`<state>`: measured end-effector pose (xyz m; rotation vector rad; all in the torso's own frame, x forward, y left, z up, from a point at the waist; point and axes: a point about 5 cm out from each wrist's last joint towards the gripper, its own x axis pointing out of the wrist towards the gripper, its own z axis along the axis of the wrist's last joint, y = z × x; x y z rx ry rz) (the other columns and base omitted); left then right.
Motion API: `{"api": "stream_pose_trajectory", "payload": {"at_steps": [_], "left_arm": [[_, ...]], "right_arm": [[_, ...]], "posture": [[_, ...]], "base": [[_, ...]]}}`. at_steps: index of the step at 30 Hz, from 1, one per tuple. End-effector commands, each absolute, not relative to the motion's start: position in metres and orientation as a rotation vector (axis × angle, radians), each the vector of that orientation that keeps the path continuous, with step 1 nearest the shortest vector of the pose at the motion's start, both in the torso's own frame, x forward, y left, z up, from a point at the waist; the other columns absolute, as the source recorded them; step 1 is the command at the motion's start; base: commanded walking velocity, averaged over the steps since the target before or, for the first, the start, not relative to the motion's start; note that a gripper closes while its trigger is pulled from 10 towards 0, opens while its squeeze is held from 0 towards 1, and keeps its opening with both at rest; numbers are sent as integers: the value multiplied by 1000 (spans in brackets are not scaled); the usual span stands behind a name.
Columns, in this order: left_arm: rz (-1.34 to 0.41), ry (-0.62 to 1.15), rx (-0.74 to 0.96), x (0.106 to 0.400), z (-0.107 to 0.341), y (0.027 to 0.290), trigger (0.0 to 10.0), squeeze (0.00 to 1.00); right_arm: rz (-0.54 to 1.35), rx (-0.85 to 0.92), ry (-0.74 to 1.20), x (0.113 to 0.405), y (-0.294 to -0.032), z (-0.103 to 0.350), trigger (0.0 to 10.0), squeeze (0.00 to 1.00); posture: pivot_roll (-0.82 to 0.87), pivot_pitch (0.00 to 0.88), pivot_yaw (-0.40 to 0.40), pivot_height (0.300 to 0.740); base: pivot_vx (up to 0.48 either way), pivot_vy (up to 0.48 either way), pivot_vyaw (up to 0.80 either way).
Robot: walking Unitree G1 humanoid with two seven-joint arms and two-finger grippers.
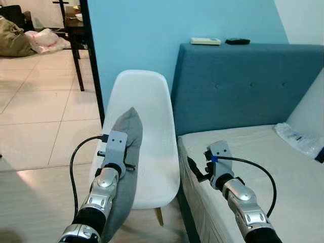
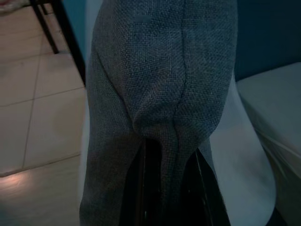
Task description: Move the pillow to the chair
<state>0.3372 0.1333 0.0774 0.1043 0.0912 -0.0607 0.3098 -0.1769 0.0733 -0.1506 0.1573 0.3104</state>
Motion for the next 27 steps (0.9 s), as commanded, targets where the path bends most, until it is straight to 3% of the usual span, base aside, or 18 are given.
{"api": "stream_pose_trajectory", "payload": {"at_steps": [1, 14, 27], "left_arm": [[-74, -16, 77, 342, 97, 127, 10000, 0], [-46, -117, 177, 355, 130, 150, 10000, 0], [-31, -120, 177, 354, 132, 154, 10000, 0]], "right_arm": [[315, -150, 174, 309, -176, 70, 10000, 0], [330, -54, 111, 312, -163, 77, 10000, 0], [393, -38, 105, 309, -154, 79, 10000, 0]], "posture": [[-116, 0, -93, 740], [-114, 0, -37, 740], [-115, 0, -31, 740]], "base": [[0, 0, 0], [0, 0, 0], [279, 0, 0]]}}
